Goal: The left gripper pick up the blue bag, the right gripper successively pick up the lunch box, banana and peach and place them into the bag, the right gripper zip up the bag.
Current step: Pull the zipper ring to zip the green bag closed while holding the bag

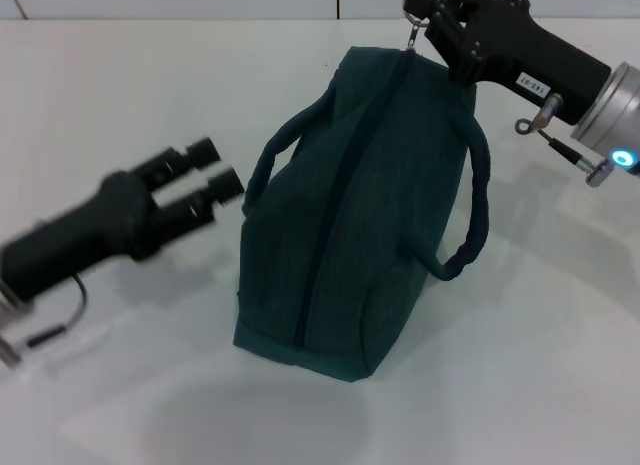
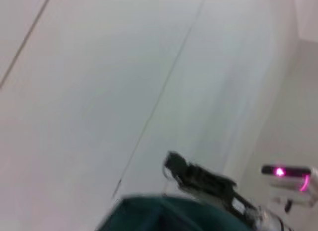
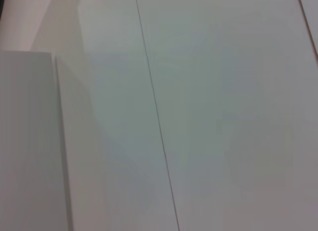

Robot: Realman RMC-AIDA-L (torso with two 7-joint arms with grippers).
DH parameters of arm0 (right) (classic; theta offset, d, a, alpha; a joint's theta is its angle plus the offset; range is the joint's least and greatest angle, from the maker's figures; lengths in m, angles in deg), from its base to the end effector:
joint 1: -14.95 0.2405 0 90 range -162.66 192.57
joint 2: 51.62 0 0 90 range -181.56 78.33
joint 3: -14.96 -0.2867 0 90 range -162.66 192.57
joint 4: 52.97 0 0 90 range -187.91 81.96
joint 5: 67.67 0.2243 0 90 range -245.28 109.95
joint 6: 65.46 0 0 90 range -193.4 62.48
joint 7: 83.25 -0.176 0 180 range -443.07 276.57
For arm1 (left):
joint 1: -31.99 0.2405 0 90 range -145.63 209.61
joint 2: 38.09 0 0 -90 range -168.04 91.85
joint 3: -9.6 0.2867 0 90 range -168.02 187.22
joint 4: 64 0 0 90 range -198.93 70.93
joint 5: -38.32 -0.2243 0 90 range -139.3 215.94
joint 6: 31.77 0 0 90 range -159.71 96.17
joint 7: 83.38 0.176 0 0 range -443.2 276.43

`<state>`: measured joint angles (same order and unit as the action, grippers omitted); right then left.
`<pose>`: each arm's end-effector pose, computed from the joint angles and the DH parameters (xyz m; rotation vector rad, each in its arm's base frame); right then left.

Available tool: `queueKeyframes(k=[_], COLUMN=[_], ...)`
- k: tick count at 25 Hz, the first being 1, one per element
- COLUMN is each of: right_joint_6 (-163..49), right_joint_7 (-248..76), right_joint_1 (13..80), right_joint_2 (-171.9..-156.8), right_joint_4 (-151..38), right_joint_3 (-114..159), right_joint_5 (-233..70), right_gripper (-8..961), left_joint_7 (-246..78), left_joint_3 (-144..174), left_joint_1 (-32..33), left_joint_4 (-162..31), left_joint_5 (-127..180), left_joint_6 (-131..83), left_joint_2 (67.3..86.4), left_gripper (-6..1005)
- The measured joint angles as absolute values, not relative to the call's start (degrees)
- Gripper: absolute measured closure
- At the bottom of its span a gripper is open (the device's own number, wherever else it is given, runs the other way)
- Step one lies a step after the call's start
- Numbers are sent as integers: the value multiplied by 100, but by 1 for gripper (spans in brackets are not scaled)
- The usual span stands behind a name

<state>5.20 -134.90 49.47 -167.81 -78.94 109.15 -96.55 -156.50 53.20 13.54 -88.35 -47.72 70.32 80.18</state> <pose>0.1764 0.4222 -0.0585 -2.2822 0.3583 1.2760 -0.2950 0.2935 -0.0219 -2.3804 -0.7876 -1.3811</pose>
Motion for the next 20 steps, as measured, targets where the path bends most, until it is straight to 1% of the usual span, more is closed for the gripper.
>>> queueKeyframes(k=[2, 4, 6, 8, 10, 15, 20], right_joint_6=[521, 523, 528, 529, 526, 493, 490], right_joint_7=[-13492, -13502, -13527, -13543, -13565, -13693, -13696], right_joint_1=[4953, 4948, 4946, 4952, 4955, 4964, 4973], right_joint_2=[-16781, -16781, -16780, -16781, -16781, -16781, -16781], right_joint_4=[-7890, -7872, -7834, -7811, -7810, -7810, -7807], right_joint_3=[10915, 10926, 10936, 10944, 10948, 10953, 10960], right_joint_5=[-9582, -9465, -9384, -9368, -9367, -9367, -9368], right_gripper=[935, 935, 935, 935, 935, 935, 935], left_joint_7=[-16406, -17186, -18047, -18833, -19370, -20560, -21629], left_joint_3=[5320, 5335, 5362, 5365, 5362, 5372, 5382], left_joint_1=[1266, 1048, 711, 217, -227, -1209, -1919], left_joint_4=[-9372, -9819, -10090, -10206, -10236, -10555, -11025], left_joint_5=[-4779, -4873, -5087, -5511, -5931, -7114, -8344], left_joint_6=[6986, 6921, 6832, 6720, 6563, 6226, 6168], left_joint_2=[7946, 7839, 7698, 7550, 7476, 7455, 7549], left_gripper=[334, 293, 252, 210, 169, 132, 127])
